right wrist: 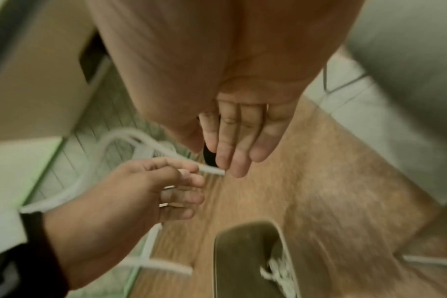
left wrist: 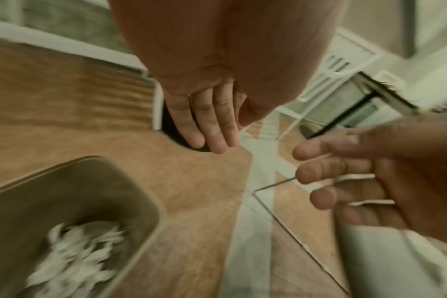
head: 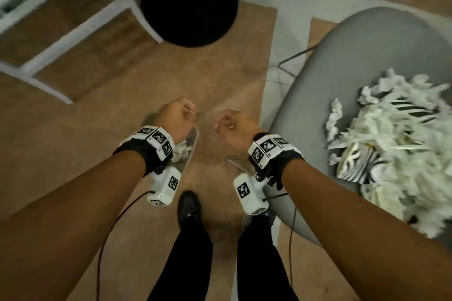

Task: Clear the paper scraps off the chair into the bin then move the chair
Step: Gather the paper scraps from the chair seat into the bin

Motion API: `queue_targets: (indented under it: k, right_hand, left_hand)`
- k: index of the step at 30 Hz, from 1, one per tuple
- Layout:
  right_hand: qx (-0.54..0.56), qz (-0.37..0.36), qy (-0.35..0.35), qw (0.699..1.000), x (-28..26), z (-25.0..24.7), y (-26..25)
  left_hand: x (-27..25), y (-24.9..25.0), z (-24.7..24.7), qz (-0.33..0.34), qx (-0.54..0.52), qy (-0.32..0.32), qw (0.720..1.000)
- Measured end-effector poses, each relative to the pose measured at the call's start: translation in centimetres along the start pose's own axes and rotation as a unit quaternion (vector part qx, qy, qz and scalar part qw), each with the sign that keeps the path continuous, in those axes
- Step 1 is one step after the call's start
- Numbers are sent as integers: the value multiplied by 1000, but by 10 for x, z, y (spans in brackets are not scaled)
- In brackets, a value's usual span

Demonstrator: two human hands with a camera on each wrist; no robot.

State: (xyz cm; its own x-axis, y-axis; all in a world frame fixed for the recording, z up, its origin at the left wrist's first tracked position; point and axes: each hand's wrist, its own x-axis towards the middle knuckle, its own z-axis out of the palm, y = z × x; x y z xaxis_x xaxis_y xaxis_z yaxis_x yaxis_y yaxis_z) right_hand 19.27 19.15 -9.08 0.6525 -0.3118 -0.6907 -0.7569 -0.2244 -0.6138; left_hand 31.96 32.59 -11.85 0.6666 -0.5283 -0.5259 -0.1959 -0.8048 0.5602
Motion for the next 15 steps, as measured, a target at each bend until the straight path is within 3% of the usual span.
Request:
queue_targets:
  k: [4,9,12,15]
  right_hand:
    - [51,-1,111,992,-71,-110,38]
    - [60,50,239,968,-142,-216,131]
    - [69,82,286,952,-177,-248,191]
    - [94,117,301,942,-204,-257,238]
  left_hand:
    - [-14,144,40,114,2,-22,993]
    - [-39,293,136,253,29,-104,961]
    - [-61,334,192,313,127,-140,931]
    - [-67,339,230,293,219,-155,918]
